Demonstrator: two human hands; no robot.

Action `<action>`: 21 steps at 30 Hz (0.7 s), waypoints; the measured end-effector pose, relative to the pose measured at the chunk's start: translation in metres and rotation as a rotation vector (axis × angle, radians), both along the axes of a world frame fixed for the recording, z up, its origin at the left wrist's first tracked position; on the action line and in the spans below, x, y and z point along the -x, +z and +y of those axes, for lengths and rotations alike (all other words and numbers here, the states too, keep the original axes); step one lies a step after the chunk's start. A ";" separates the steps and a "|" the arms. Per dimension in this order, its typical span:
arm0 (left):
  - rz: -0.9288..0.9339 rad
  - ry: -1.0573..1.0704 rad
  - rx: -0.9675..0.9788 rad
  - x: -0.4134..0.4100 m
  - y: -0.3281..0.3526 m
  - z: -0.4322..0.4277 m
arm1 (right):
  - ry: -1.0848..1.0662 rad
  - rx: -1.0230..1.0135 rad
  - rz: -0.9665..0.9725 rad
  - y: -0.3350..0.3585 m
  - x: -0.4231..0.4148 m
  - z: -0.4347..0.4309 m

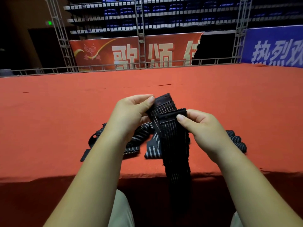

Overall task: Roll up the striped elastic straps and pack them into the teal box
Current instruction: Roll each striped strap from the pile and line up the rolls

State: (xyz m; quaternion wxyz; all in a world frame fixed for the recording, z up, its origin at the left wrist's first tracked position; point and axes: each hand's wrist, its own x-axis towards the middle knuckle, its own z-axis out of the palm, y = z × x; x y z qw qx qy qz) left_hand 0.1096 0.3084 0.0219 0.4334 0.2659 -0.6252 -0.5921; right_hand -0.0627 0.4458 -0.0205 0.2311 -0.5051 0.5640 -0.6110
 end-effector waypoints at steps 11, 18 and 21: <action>-0.046 -0.024 0.083 -0.004 0.001 0.010 | 0.020 -0.007 -0.066 0.001 0.006 0.006; -0.040 -0.086 0.087 -0.004 -0.001 0.021 | -0.038 0.012 -0.116 0.005 -0.002 0.010; -0.057 -0.107 0.094 -0.006 -0.002 0.022 | -0.053 0.004 -0.143 0.003 -0.005 0.010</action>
